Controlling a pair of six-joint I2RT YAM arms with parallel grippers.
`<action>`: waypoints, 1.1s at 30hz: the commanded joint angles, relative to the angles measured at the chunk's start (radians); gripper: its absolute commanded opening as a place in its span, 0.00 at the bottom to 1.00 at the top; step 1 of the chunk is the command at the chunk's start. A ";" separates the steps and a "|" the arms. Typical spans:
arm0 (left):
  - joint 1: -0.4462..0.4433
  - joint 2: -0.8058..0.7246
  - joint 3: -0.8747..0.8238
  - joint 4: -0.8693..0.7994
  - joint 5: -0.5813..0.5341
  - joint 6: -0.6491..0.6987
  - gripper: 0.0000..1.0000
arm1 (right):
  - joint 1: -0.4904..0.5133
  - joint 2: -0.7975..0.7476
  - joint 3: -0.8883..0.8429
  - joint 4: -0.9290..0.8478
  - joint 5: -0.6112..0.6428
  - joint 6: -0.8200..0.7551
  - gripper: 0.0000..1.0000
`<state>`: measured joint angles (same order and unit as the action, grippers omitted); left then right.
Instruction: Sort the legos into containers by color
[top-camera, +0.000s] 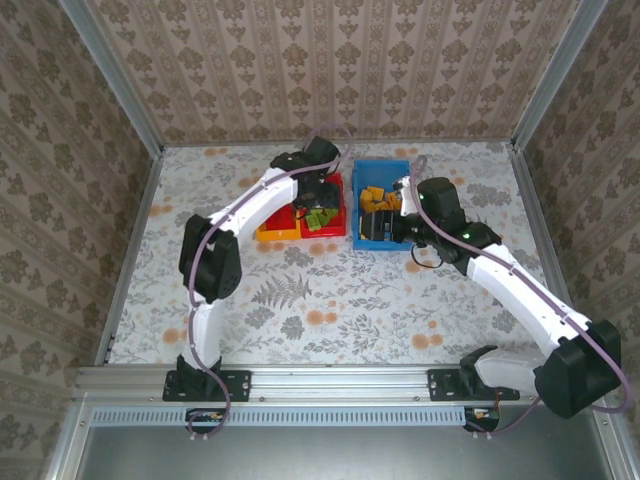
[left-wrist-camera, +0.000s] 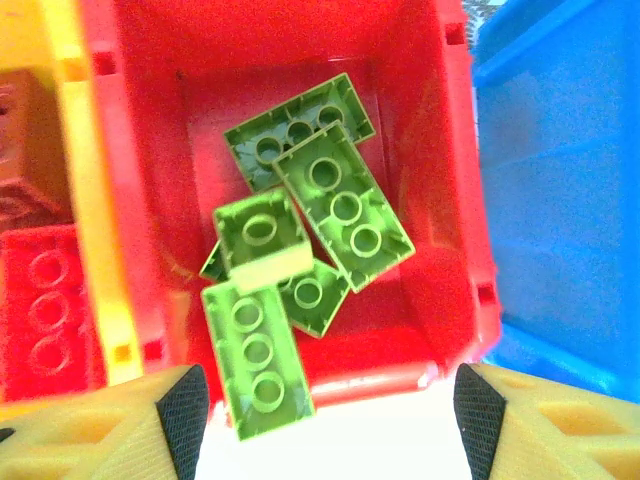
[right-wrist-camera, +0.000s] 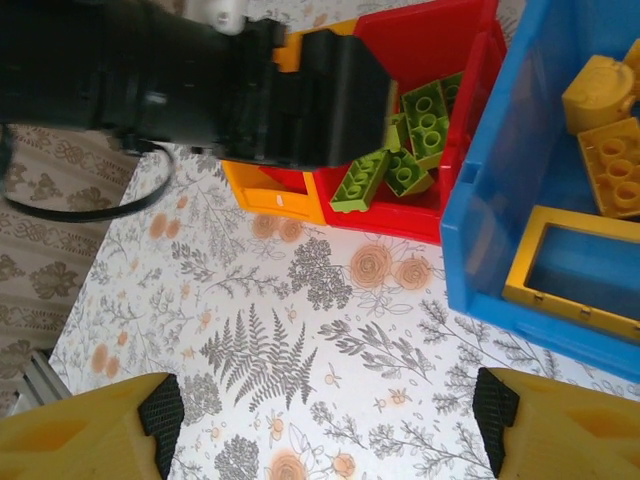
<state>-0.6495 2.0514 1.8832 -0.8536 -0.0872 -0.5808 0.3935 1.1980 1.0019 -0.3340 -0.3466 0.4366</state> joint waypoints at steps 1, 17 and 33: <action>0.010 -0.195 -0.090 -0.008 -0.040 -0.045 0.71 | -0.040 -0.064 -0.006 -0.120 0.066 -0.010 0.99; 0.252 -1.095 -0.819 -0.020 0.014 0.044 1.00 | -0.085 -0.281 -0.082 -0.270 0.360 0.005 1.00; 0.559 -1.095 -1.395 0.756 -0.300 0.409 1.00 | -0.268 -0.181 -0.632 0.629 0.834 -0.341 1.00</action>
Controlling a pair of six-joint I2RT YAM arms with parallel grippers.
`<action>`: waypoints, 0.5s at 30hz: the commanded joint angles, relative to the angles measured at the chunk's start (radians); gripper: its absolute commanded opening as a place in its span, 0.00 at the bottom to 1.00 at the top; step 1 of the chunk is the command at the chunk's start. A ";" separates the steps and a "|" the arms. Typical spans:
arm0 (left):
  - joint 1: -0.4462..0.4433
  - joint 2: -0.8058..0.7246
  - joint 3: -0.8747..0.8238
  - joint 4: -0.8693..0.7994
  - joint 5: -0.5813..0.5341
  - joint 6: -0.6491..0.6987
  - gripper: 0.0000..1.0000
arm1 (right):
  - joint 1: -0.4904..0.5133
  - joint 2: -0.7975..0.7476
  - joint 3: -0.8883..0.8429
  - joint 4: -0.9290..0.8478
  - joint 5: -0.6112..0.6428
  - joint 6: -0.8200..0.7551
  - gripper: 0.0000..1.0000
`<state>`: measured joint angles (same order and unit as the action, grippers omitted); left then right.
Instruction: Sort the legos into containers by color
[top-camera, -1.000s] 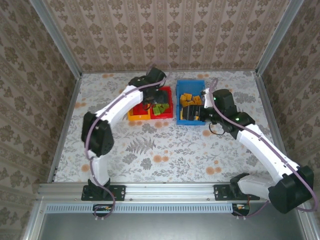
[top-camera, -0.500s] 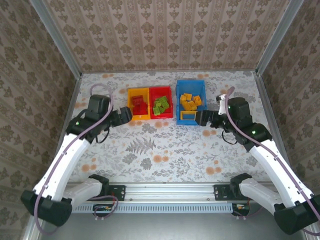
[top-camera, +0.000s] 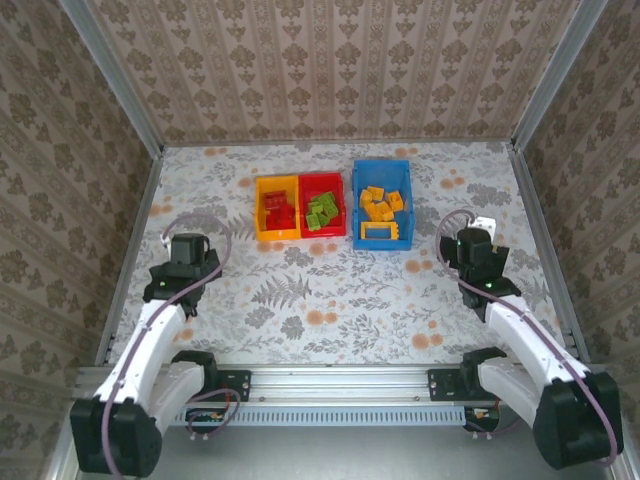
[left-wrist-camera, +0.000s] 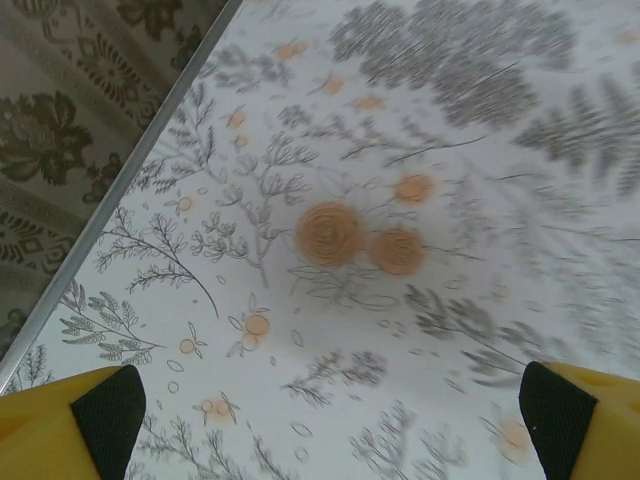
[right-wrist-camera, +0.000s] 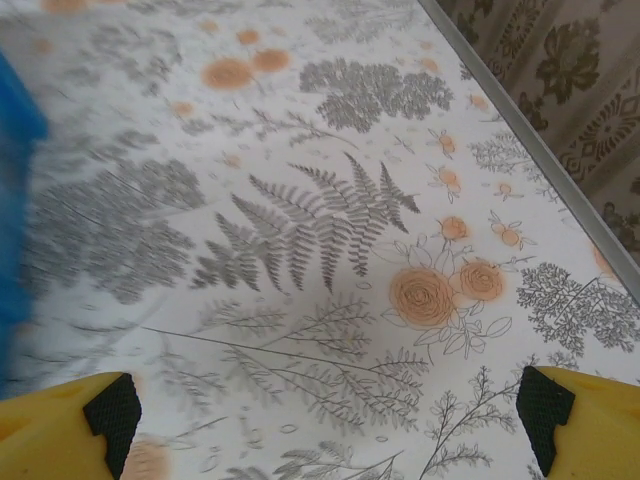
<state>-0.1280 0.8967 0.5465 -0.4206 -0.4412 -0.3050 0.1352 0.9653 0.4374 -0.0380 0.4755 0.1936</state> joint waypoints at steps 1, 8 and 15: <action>0.043 0.098 -0.085 0.389 0.087 0.163 1.00 | -0.013 0.088 -0.080 0.387 -0.013 -0.109 1.00; 0.097 0.360 -0.095 0.755 0.252 0.243 1.00 | -0.074 0.362 -0.028 0.673 -0.221 -0.134 1.00; 0.154 0.535 -0.082 1.067 0.364 0.273 1.00 | -0.119 0.552 -0.048 0.920 -0.322 -0.126 1.00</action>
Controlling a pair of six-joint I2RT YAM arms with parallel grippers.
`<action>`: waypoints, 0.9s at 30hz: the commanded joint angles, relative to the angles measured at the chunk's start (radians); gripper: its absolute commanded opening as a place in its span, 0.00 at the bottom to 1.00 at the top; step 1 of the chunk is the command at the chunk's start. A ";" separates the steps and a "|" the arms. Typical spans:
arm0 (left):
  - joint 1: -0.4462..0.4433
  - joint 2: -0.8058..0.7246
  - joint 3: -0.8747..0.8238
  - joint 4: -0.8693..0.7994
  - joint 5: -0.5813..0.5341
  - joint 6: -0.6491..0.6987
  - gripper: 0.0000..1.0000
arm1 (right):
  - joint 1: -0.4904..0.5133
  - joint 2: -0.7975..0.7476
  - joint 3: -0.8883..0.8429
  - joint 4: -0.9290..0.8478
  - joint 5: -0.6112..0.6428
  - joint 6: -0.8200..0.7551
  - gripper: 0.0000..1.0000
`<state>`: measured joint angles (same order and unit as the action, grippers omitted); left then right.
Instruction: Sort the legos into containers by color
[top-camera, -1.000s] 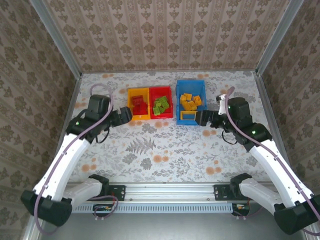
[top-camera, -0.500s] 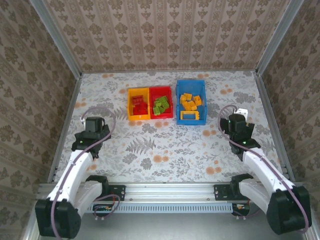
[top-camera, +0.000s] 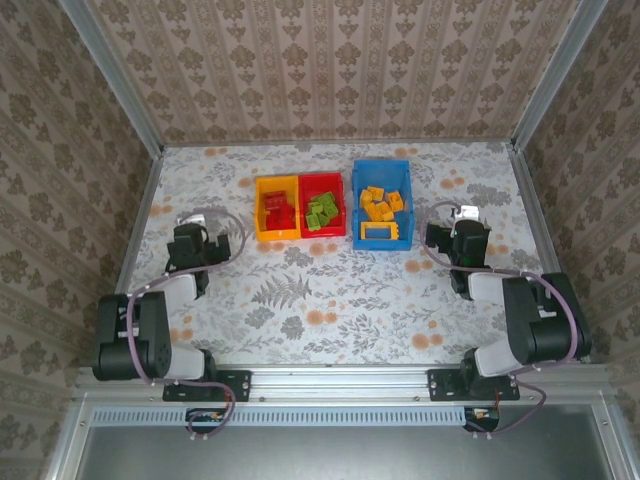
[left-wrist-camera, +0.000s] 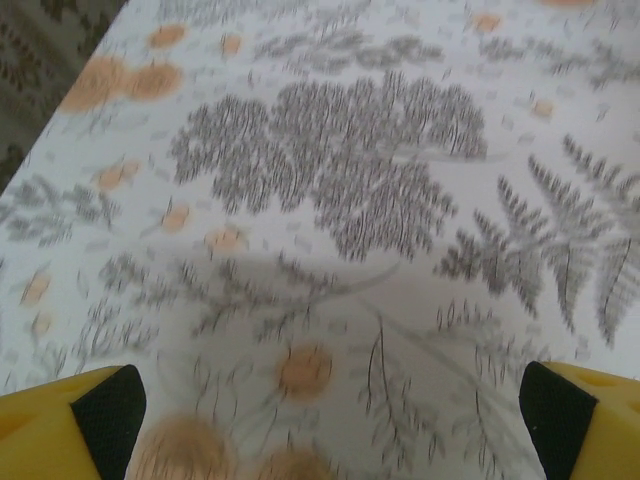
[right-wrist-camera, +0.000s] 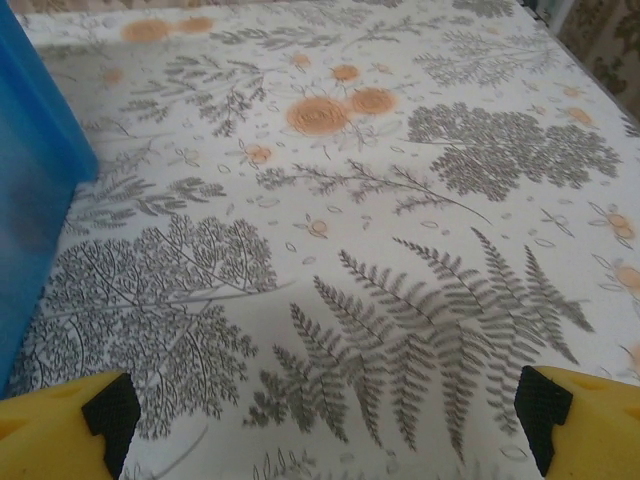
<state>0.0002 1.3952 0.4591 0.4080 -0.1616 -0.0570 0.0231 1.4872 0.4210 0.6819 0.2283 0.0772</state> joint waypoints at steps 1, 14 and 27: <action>0.030 0.054 -0.014 0.293 0.091 0.023 1.00 | -0.006 0.047 -0.062 0.270 -0.066 -0.009 1.00; 0.000 0.139 -0.065 0.461 0.126 0.072 1.00 | 0.012 0.045 -0.050 0.249 0.023 0.003 1.00; -0.005 0.138 -0.062 0.452 0.116 0.077 1.00 | 0.012 0.045 -0.044 0.235 -0.034 -0.019 1.00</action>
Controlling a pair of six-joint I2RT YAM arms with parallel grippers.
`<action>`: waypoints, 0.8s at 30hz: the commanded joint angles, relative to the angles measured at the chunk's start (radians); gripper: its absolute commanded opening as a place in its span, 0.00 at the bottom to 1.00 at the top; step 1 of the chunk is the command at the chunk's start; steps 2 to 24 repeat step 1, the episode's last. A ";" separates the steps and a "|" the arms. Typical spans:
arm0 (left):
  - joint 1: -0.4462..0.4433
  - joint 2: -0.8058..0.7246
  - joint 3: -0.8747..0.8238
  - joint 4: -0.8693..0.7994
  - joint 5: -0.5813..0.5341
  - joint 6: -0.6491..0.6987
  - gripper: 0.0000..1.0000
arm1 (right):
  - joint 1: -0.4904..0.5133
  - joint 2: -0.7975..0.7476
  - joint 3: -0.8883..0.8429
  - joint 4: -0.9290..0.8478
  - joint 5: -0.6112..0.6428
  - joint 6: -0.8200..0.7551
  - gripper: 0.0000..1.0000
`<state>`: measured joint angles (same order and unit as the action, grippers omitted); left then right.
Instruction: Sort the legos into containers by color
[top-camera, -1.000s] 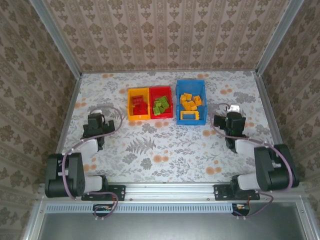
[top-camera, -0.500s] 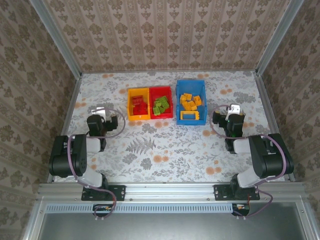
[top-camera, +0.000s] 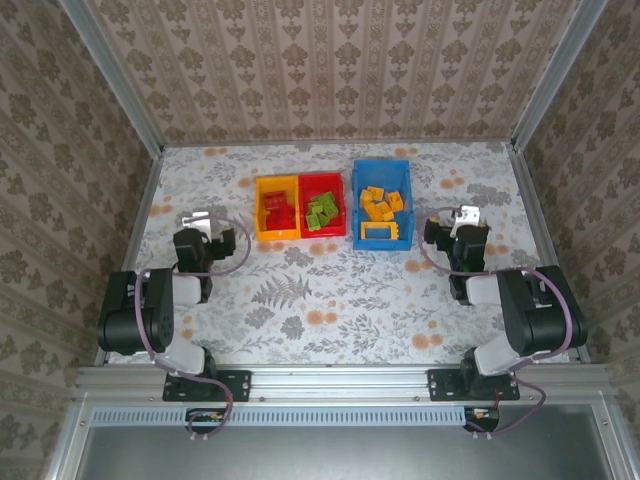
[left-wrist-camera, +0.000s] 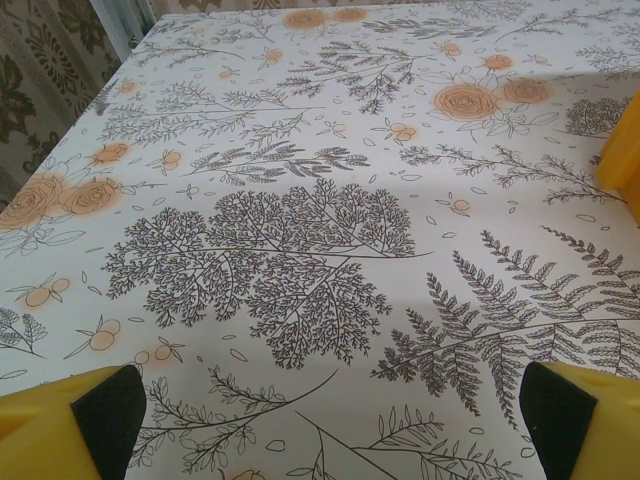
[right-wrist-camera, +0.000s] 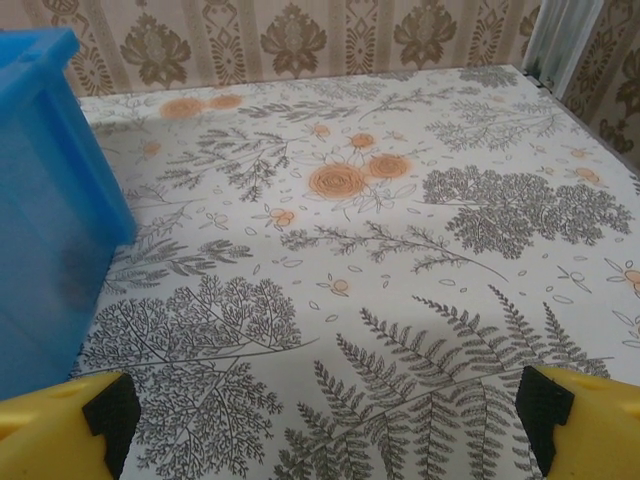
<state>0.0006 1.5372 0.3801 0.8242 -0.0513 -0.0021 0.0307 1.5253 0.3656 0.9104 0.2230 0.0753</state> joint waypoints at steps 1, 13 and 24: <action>-0.007 -0.006 0.013 0.043 0.006 0.022 1.00 | 0.006 0.007 0.003 0.022 -0.030 -0.022 1.00; -0.007 -0.006 0.013 0.043 0.006 0.022 1.00 | 0.006 0.007 0.003 0.022 -0.030 -0.022 1.00; -0.007 -0.006 0.013 0.043 0.006 0.022 1.00 | 0.006 0.007 0.003 0.022 -0.030 -0.022 1.00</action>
